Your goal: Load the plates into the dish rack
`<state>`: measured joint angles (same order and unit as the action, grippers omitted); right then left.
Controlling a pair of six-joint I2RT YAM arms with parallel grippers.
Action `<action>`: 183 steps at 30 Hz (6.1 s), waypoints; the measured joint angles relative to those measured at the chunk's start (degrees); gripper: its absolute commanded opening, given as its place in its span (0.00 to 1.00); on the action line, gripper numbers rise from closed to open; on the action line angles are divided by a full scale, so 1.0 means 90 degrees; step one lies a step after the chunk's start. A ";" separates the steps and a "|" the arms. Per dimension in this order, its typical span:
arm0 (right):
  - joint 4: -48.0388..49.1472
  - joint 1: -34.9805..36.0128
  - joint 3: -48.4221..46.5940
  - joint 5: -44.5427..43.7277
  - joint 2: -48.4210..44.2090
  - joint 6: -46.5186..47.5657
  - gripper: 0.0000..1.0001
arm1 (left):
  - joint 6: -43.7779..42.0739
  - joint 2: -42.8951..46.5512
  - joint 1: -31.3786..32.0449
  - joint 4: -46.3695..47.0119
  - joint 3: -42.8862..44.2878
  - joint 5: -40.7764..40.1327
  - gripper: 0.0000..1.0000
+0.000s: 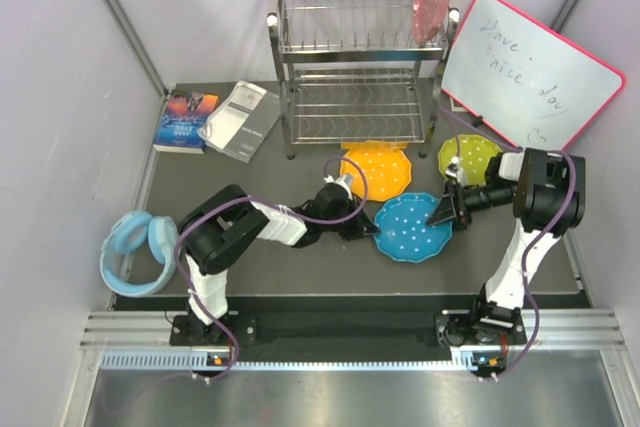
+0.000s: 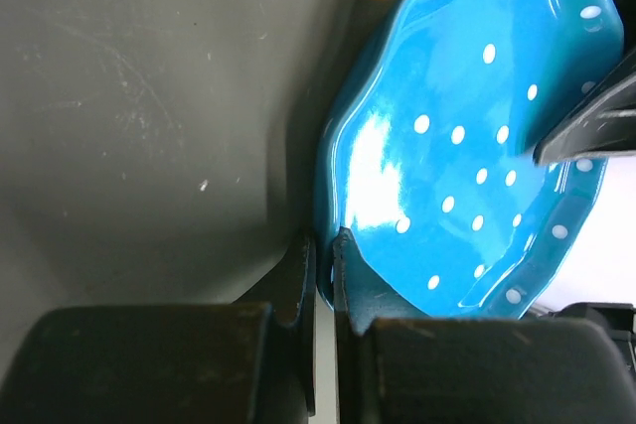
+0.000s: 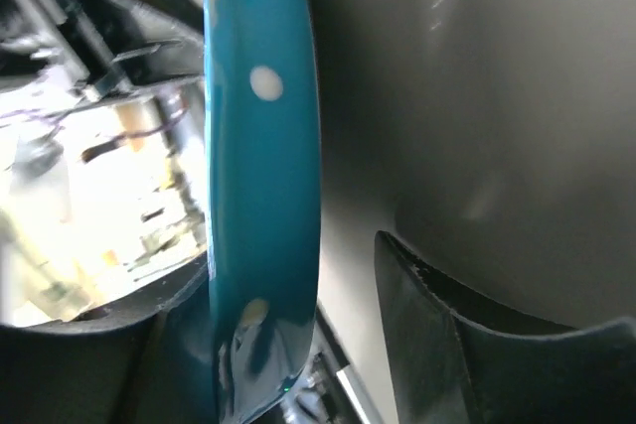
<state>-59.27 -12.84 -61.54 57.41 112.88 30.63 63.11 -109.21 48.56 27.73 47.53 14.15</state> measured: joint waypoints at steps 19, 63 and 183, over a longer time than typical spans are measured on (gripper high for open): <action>-0.0867 0.0039 -0.0163 0.0335 -0.0510 0.0685 0.00 | -0.0551 0.0073 -0.0024 -0.0080 0.0104 0.0102 0.48; 0.0809 0.2295 -0.9646 -0.2062 -0.1882 -0.4092 0.00 | -0.7198 0.5457 -0.2577 -0.3407 -0.0503 0.0537 0.63; 0.6759 0.4690 -0.6263 -0.9947 -0.2300 -0.0869 0.96 | -0.5632 0.5350 -0.3004 -0.1693 -0.1003 0.0534 0.84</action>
<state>1.56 29.36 -117.91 -32.12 92.18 22.81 12.43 -61.06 21.52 12.49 38.50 18.96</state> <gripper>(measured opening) 0.793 0.793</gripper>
